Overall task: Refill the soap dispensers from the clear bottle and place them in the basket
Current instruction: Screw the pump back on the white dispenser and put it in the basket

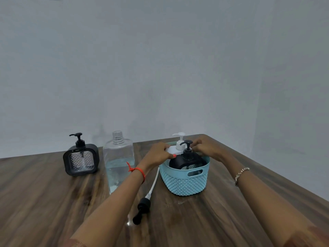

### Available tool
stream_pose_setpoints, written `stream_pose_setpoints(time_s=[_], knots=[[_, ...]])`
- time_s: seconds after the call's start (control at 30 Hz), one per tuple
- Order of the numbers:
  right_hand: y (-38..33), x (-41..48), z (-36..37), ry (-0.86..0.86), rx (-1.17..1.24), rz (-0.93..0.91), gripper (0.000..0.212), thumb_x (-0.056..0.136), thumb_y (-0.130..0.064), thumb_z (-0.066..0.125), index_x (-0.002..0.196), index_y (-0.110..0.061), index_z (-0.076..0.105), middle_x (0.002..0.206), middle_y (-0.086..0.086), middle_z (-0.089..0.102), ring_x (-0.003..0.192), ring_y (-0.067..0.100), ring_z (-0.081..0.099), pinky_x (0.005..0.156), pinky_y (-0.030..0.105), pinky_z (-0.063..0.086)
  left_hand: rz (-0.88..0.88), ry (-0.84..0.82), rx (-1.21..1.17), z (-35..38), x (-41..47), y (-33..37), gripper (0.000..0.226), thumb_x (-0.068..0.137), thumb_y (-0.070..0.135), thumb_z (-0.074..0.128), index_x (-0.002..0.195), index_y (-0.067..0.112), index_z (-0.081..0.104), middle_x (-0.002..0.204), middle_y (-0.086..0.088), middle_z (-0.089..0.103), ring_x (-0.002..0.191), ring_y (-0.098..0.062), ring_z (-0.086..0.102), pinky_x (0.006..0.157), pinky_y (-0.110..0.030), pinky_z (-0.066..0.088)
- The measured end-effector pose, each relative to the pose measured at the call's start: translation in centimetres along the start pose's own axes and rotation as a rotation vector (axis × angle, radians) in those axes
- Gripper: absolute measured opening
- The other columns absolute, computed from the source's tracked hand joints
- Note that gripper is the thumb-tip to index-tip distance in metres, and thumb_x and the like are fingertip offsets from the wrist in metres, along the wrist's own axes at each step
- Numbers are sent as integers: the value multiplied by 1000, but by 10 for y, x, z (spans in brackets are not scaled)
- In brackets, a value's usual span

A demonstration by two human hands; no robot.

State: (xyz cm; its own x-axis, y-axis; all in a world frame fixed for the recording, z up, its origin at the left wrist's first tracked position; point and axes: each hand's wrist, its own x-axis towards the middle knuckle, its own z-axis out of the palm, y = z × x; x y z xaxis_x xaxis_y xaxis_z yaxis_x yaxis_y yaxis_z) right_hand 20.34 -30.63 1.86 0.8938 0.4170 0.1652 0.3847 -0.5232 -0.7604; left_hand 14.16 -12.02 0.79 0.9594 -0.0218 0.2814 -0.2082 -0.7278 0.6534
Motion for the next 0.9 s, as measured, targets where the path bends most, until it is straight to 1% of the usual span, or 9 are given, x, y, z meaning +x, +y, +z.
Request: stream_pose_setpoints(time_s=[0.17,0.3,0.4,0.5,0.57,0.67,0.73,0.83,0.9], knots=[[-6,-8,3,-1,-9,-25,39,88,-3,47,53,-18,58,57,0,48,58,11,39,57,22,33,-5,-91,140,-1,2,0,29,88,20,57,67,-1,52,65,-8,48,62,-14,39,58,-27,27],[-10,-11,4,20,-25,-20,50,87,-1,48,42,-21,56,48,-4,45,50,9,35,54,22,31,31,-87,244,2,3,0,39,93,20,47,57,11,35,62,-1,41,61,-14,37,52,-26,24],[-10,-10,6,27,-29,-4,38,87,-5,48,51,-13,55,55,4,42,55,14,34,55,25,30,16,-111,252,5,-3,0,33,98,22,37,79,-2,50,90,-18,56,86,-28,50,66,-27,28],[-9,-9,8,45,-16,13,24,86,-11,50,63,-7,55,65,12,42,65,21,37,63,32,32,-20,-146,230,10,-5,0,45,99,33,30,108,-7,49,122,-24,51,116,-35,48,97,-40,35],[-8,-8,9,55,-2,7,21,86,-13,50,65,-9,53,67,13,41,68,23,38,66,35,34,-37,-161,294,15,-8,3,54,99,38,26,130,-5,38,144,-23,34,136,-35,29,111,-52,16],[-8,-9,9,79,30,18,15,86,-14,52,73,-8,57,77,29,54,76,39,55,80,51,48,-47,-174,333,22,-9,5,64,100,40,23,146,-2,10,156,-19,5,146,-28,2,114,-51,-4],[-10,-11,8,84,46,41,18,87,-11,51,75,0,60,95,40,58,100,49,55,95,50,46,-61,-174,343,23,-8,3,67,99,43,21,148,1,4,157,-16,-1,146,-27,-5,111,-57,-10],[-13,-12,10,139,107,40,25,86,-3,49,62,-1,57,75,22,64,86,32,64,89,42,52,-85,-173,367,22,-9,0,69,97,49,19,149,7,2,158,-9,-3,144,-29,-13,105,-65,-14],[-17,-14,9,260,153,4,24,84,2,49,69,-6,66,84,26,66,77,19,58,73,32,53,-80,-160,373,22,-11,-2,70,96,52,21,149,8,7,159,-8,0,145,-29,-12,105,-68,-12]])
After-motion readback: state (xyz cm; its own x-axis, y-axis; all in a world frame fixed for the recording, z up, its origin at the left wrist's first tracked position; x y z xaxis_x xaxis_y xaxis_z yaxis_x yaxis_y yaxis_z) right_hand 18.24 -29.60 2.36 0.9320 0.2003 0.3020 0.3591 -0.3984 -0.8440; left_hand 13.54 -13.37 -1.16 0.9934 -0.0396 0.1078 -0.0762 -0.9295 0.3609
